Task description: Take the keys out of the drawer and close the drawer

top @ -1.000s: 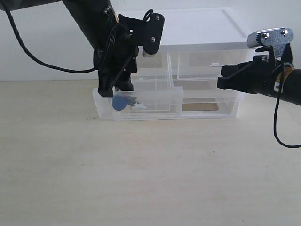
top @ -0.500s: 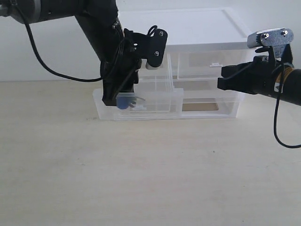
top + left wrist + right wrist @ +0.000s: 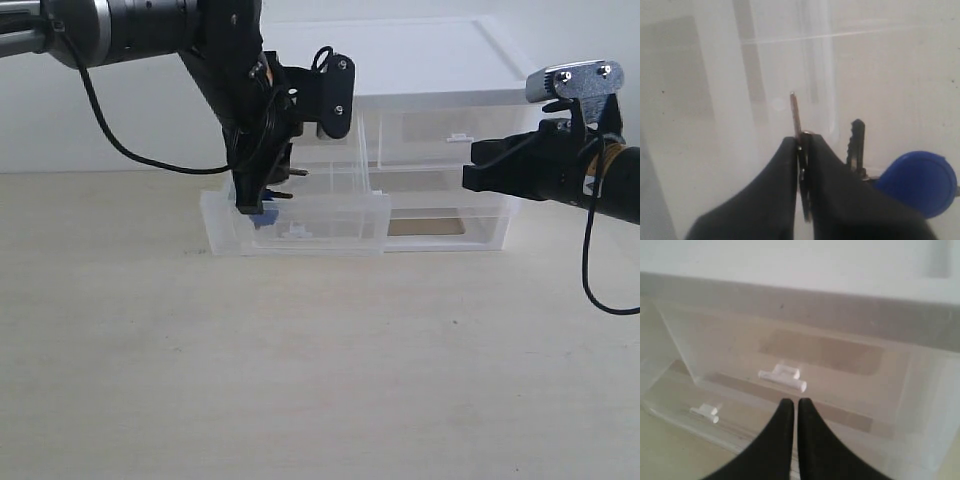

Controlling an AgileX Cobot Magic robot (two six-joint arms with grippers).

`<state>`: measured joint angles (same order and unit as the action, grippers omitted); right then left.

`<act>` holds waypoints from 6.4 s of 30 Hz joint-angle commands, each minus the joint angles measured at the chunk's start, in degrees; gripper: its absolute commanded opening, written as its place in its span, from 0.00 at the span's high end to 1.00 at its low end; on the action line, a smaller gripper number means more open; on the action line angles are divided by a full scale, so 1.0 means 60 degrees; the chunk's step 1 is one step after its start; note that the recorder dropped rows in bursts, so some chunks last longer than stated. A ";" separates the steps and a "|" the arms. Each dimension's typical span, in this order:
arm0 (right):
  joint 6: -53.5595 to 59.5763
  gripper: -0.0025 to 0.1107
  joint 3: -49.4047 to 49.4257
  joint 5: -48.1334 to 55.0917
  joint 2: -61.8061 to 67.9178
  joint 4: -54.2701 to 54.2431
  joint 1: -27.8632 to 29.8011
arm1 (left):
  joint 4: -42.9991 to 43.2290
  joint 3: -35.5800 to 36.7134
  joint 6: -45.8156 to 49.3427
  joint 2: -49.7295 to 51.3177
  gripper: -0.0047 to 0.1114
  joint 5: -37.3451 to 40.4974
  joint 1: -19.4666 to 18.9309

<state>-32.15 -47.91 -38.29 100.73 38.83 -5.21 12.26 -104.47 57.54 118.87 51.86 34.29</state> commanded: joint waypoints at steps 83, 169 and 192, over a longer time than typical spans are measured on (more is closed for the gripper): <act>-0.0065 0.97 -0.0036 0.0054 -0.0015 0.0024 -0.0009 | -0.2515 0.0077 0.1113 -0.0799 0.92 0.2529 0.0262; -0.0089 0.97 -0.0036 0.0033 -0.0015 0.0024 -0.0009 | -0.1253 -0.0470 0.0143 0.0601 0.92 -0.1156 0.0297; -0.0147 0.97 -0.0036 0.0056 -0.0015 0.0024 -0.0009 | 0.3197 -0.0536 -0.7714 -0.0054 0.92 0.0401 0.0589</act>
<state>-33.01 -47.91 -38.08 100.73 38.83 -5.21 29.84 -107.49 13.13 117.97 53.49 38.21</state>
